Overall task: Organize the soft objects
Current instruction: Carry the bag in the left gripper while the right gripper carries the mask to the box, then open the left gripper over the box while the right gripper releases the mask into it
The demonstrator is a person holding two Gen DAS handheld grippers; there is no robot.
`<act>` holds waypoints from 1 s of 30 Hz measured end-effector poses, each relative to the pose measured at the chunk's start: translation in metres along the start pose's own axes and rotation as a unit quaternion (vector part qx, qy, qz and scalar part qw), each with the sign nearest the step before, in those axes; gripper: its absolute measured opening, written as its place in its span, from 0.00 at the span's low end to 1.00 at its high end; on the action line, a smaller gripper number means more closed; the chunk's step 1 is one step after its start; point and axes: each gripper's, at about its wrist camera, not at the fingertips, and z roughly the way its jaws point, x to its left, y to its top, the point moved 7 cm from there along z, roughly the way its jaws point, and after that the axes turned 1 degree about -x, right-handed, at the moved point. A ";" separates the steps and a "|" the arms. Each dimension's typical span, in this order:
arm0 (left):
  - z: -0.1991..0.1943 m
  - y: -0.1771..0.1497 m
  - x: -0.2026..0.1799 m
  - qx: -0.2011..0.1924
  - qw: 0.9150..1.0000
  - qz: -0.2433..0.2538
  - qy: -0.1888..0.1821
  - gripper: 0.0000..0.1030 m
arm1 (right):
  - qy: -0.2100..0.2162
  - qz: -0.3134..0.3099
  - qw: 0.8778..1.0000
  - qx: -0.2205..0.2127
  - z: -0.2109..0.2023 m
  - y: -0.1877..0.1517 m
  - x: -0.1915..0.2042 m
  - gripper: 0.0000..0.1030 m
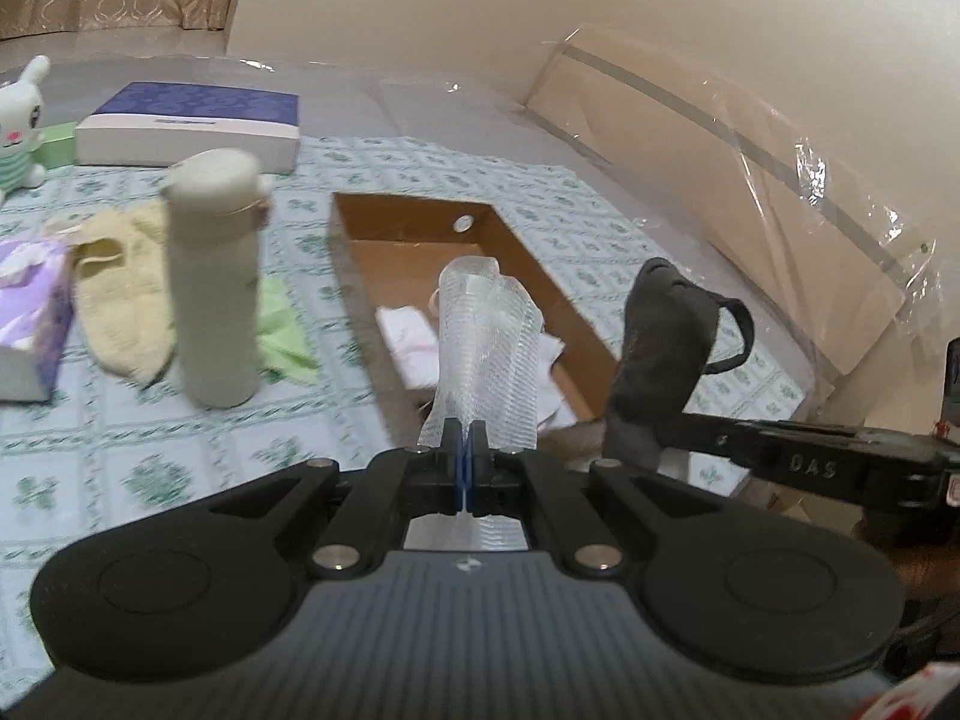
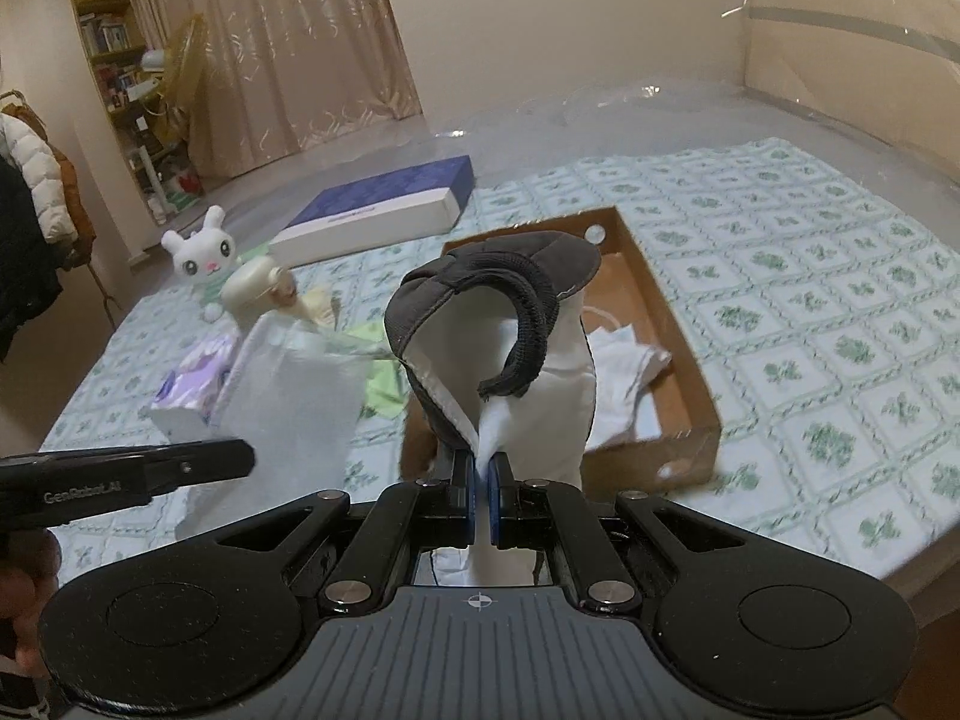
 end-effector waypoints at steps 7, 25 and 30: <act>0.039 0.030 -0.015 -0.009 1.000 -0.012 0.009 0.00 | -0.018 -0.024 1.000 0.005 0.020 0.035 -0.023 0.04; 0.135 0.092 -0.019 -0.026 0.998 -0.013 0.048 0.01 | -0.022 -0.069 0.997 0.035 0.125 0.111 -0.066 0.04; 0.149 0.091 -0.015 -0.032 0.998 0.004 0.058 0.25 | -0.018 -0.063 0.997 0.040 0.148 0.122 -0.076 0.04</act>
